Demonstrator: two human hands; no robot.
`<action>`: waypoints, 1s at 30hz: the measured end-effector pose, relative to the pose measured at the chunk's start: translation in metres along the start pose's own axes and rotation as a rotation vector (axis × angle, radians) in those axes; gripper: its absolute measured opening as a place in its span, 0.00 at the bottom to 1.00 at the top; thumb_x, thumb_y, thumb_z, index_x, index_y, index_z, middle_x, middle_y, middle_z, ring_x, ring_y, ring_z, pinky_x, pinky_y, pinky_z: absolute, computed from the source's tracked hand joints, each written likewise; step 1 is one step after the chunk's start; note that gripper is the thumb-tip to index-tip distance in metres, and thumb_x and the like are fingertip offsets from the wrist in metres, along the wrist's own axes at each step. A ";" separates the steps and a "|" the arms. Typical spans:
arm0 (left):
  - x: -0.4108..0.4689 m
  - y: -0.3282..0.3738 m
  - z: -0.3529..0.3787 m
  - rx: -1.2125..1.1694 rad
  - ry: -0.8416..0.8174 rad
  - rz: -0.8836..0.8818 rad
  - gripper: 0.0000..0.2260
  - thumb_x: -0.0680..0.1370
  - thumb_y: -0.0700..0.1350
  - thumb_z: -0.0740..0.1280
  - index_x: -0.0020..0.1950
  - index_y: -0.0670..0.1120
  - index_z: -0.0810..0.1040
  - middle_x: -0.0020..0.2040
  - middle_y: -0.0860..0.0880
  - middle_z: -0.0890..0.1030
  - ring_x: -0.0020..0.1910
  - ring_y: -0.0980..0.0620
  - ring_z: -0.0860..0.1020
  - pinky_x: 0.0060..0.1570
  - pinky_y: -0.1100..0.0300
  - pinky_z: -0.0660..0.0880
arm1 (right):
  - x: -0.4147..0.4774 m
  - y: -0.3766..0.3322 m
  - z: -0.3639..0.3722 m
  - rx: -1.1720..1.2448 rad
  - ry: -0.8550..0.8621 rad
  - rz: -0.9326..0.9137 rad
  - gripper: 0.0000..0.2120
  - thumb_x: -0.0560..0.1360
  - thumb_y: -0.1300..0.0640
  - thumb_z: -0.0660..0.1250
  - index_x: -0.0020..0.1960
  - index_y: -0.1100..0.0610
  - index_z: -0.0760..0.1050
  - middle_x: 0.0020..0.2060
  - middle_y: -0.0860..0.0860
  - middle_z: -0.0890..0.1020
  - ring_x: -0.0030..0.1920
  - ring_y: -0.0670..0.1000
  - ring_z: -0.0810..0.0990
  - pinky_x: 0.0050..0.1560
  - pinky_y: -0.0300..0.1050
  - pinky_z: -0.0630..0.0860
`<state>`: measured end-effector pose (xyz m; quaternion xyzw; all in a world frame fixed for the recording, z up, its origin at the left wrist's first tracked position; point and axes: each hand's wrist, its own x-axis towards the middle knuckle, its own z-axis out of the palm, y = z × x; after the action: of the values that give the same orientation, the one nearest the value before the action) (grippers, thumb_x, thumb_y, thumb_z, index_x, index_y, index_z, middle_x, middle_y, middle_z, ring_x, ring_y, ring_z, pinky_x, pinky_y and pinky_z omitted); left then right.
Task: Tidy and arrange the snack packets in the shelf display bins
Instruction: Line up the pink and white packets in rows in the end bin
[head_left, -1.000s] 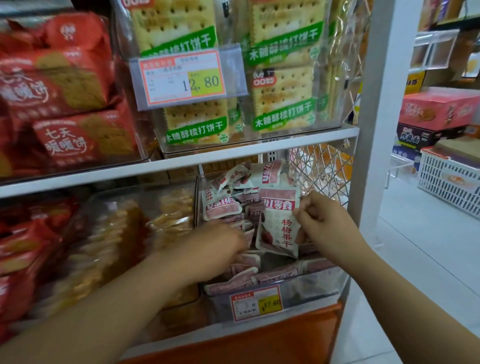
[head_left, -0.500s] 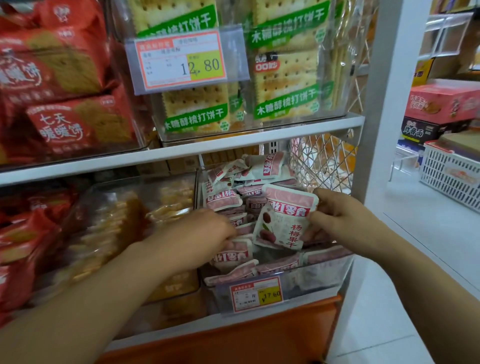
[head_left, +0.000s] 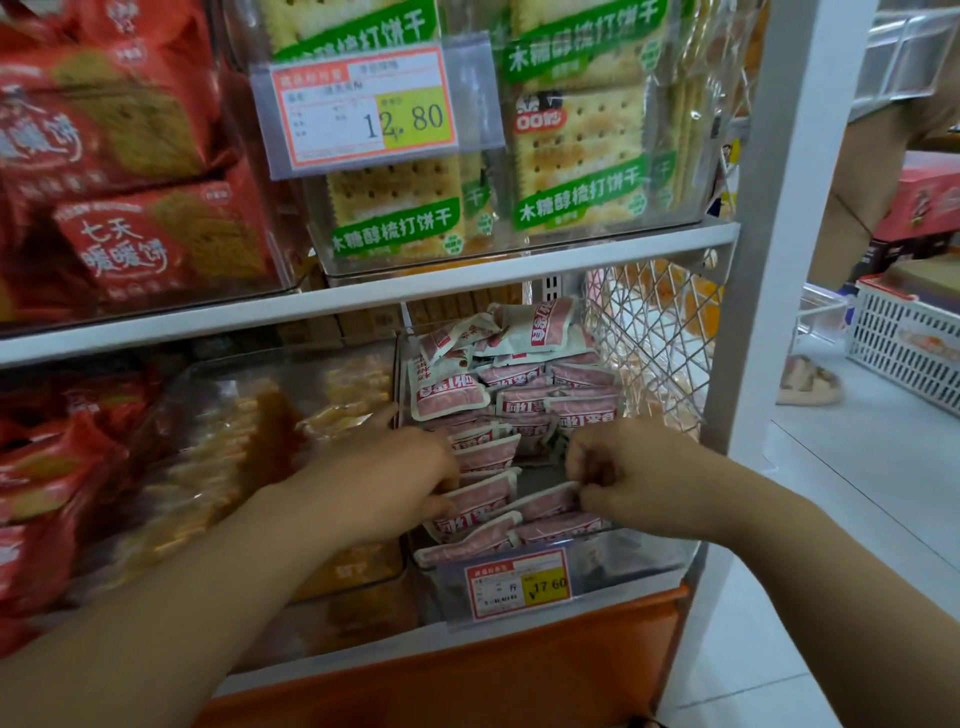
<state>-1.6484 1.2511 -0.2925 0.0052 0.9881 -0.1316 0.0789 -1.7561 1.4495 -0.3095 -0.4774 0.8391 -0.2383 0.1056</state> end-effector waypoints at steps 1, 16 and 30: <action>-0.001 0.001 0.000 0.001 0.008 0.004 0.10 0.78 0.54 0.63 0.53 0.52 0.78 0.51 0.54 0.76 0.50 0.55 0.75 0.55 0.56 0.64 | 0.000 -0.002 0.001 0.017 -0.013 -0.011 0.05 0.71 0.57 0.67 0.43 0.47 0.73 0.37 0.44 0.79 0.36 0.42 0.75 0.36 0.36 0.70; 0.014 -0.019 -0.011 -0.278 0.333 -0.172 0.06 0.77 0.52 0.65 0.52 0.54 0.78 0.51 0.56 0.80 0.46 0.58 0.75 0.48 0.60 0.73 | 0.003 0.011 0.000 -0.123 -0.136 -0.079 0.07 0.76 0.55 0.64 0.48 0.49 0.81 0.36 0.35 0.75 0.39 0.38 0.76 0.42 0.32 0.68; 0.108 -0.045 -0.010 -0.278 0.351 -0.482 0.17 0.77 0.46 0.64 0.65 0.47 0.71 0.59 0.43 0.77 0.56 0.43 0.76 0.45 0.58 0.69 | 0.030 0.005 0.010 0.339 0.394 0.056 0.08 0.75 0.56 0.67 0.40 0.45 0.77 0.36 0.43 0.82 0.40 0.42 0.79 0.40 0.30 0.73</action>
<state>-1.7585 1.2087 -0.2885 -0.2169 0.9680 -0.0073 -0.1261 -1.7714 1.4229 -0.3191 -0.3738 0.8046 -0.4607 0.0251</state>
